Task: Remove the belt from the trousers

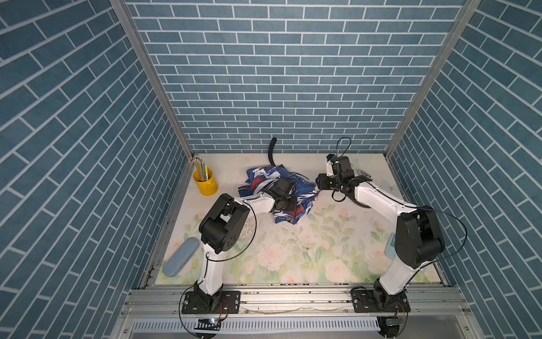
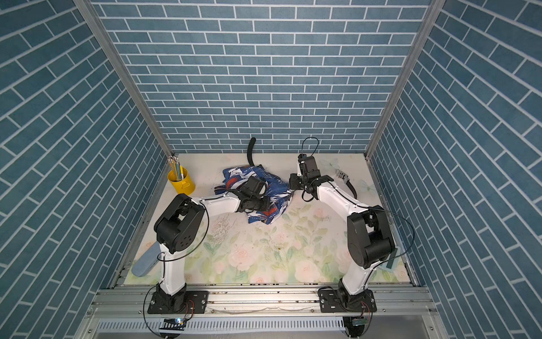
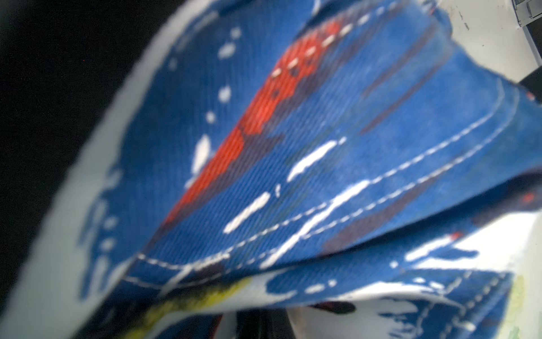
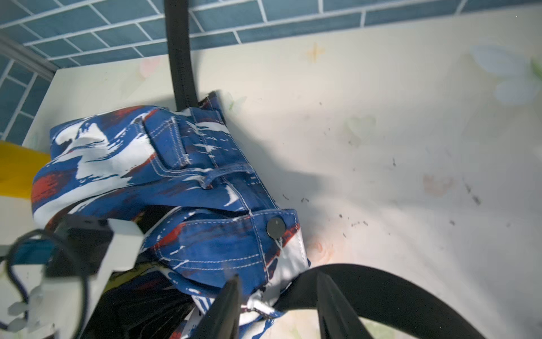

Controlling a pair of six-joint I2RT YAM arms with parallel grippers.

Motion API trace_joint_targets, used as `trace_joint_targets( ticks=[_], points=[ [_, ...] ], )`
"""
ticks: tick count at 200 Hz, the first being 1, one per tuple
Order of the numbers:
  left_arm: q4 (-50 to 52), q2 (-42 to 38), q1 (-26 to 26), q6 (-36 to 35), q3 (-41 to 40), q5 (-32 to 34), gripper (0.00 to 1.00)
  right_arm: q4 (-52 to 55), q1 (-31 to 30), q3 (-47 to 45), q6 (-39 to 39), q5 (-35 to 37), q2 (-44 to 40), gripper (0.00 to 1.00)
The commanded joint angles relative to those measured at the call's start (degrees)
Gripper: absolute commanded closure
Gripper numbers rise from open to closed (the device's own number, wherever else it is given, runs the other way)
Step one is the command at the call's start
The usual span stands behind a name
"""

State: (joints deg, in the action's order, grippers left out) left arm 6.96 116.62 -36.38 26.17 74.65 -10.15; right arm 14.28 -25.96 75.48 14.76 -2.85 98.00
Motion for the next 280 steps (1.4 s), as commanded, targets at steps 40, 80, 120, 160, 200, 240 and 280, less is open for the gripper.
trace_joint_targets(
  ticks=[40,80,120,160,200,240,280],
  points=[
    [0.7,1.7,-0.5,0.5,-4.3,-2.4,1.00,8.8,-0.6,-1.7,-41.0,6.1,-4.2,0.44],
    [1.5,1.4,-0.5,0.1,-4.3,-2.2,1.00,9.6,-0.6,-2.5,-49.1,8.9,-2.1,0.41],
    [1.5,1.5,-0.4,0.4,-4.8,-2.1,1.00,8.0,-0.7,-0.2,-51.2,11.2,2.2,0.41],
    [1.6,2.2,-0.5,0.4,-4.9,-2.0,1.00,8.0,-1.0,2.7,-51.9,12.2,6.9,0.41],
    [2.8,3.4,-0.4,-0.2,-3.6,-2.2,1.00,5.3,-1.8,3.8,-51.5,15.1,11.5,0.80],
    [3.0,3.7,-0.1,-0.3,-3.0,-1.7,1.00,8.7,-1.7,9.7,-48.0,13.7,9.6,1.00],
    [3.8,5.1,0.0,1.3,-2.2,0.9,1.00,13.7,3.4,15.4,-37.4,16.5,0.5,1.00]
  ],
)
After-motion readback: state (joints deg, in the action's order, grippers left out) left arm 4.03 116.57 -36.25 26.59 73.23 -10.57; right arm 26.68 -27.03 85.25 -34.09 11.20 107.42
